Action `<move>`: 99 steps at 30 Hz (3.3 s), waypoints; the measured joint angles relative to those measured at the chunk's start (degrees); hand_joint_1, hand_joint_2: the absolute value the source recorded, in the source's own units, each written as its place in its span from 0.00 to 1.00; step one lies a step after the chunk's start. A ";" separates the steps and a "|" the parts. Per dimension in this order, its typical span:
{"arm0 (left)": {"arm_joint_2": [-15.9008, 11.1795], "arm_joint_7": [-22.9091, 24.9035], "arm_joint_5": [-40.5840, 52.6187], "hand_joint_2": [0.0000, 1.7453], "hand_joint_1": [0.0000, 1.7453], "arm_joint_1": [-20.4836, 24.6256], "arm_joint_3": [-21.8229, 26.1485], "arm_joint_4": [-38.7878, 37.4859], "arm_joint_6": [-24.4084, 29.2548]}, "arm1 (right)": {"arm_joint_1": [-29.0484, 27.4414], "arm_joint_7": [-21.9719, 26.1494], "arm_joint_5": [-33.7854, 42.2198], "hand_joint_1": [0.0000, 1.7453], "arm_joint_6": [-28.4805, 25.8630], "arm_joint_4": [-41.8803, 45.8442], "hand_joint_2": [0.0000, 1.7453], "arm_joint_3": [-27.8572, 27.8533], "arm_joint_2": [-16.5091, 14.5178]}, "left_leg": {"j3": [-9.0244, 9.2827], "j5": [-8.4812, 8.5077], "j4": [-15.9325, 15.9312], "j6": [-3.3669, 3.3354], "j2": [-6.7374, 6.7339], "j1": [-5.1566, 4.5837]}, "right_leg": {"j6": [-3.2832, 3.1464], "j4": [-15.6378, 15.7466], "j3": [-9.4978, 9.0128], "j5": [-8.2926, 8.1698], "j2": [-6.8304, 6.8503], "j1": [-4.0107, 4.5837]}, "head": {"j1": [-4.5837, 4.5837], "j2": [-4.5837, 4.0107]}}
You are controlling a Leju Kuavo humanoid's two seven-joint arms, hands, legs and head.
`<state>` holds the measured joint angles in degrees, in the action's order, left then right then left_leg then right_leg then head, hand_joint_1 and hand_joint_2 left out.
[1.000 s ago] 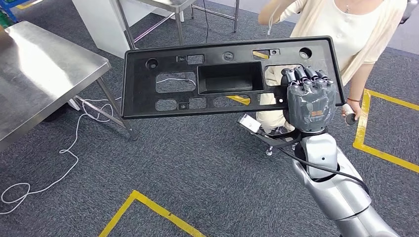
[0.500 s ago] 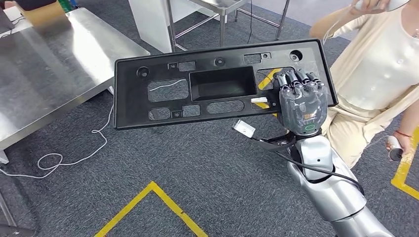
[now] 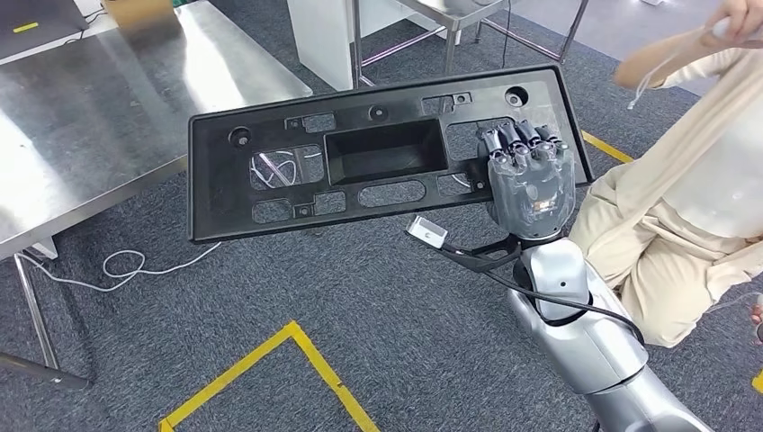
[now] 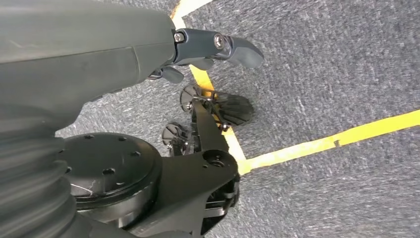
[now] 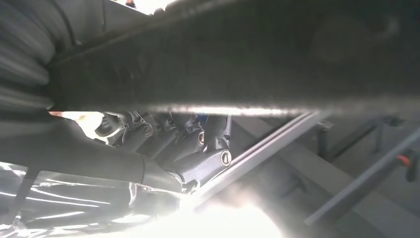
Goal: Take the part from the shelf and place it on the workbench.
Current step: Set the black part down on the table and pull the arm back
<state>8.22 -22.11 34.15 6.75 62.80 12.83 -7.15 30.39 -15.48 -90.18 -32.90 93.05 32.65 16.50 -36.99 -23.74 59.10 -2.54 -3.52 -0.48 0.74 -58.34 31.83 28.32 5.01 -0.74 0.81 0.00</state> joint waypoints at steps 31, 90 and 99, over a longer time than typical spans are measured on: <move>-0.21 1.33 3.41 1.00 0.00 1.00 -0.31 -0.07 0.32 | 0.33 -8.65 -0.01 1.00 3.47 1.46 1.00 1.41 5.98 | 0.47 -0.03 -0.35 -0.67 -1.04 -0.60 | -0.31 0.50 -0.12 -0.54 0.26 0.45 | 0.09 0.00; 2.14 -0.17 3.30 1.00 0.00 2.97 -8.95 -0.09 3.57 | -5.59 16.11 2.79 1.00 -4.99 -10.40 1.00 -18.10 -4.72 | 2.43 -0.79 -1.72 -0.46 8.76 0.22 | 1.29 0.54 1.38 -2.28 -6.58 -0.33 | -0.62 0.00; 0.82 -2.17 6.40 1.00 0.00 2.89 -11.49 -0.09 9.64 | -5.24 18.53 11.42 1.00 -3.95 -11.27 1.00 -17.75 -4.68 | 2.44 -0.82 -1.71 0.14 8.68 -0.03 | 1.27 0.53 1.40 -2.28 -6.58 -0.34 | -0.63 0.00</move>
<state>9.04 -24.28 40.55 9.63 51.31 12.74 2.49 25.14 3.05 -78.76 -36.85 81.78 14.90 11.81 -34.54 -24.55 57.39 -2.40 5.16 -0.51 2.01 -57.81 33.23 26.04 -1.56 -1.07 0.18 0.00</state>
